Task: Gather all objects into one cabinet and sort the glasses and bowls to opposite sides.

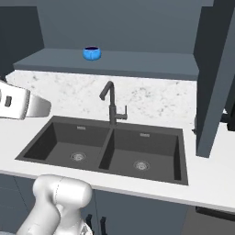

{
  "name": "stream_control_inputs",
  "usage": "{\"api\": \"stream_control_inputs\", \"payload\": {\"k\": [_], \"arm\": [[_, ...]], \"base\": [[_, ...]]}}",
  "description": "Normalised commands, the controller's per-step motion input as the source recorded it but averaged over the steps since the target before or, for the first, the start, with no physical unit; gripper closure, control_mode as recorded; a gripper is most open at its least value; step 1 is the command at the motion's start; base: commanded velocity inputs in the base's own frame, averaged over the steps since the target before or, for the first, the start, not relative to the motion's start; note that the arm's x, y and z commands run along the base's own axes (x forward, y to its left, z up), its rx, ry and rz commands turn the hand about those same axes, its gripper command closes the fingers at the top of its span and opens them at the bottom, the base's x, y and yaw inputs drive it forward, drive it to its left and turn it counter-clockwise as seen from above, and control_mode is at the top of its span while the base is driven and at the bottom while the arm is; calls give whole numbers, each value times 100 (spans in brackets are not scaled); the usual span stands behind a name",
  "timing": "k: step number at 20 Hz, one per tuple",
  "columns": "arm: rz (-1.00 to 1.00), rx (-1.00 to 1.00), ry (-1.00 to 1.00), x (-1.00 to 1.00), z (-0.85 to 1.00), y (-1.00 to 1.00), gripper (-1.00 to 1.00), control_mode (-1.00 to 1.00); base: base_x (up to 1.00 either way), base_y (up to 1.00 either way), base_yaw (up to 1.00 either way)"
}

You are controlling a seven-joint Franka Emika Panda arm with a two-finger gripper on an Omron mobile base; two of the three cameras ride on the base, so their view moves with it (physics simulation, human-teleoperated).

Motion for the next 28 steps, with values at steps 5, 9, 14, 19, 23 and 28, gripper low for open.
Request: {"api": "stream_control_inputs", "payload": {"k": [5, 9, 14, 19, 23, 28], "arm": [[0, 1, -9, 47, 64, 0, -100, -100], [0, 0, -3, 50, 18, 0, -100, -100], [0, -6, -8, 15, -19, -7, -100, -100], [7, 0, -16, 31, -23, -6, -100, -100], [2, 0, -10, 20, -2, 0, -100, -100], [0, 0, 0, 34, 3, 0, -100, -100]], "base": [[0, 0, 0], [0, 0, 0], [0, 0, 0], [0, 0, 0], [0, 0, 0], [0, 0, 0]]}}
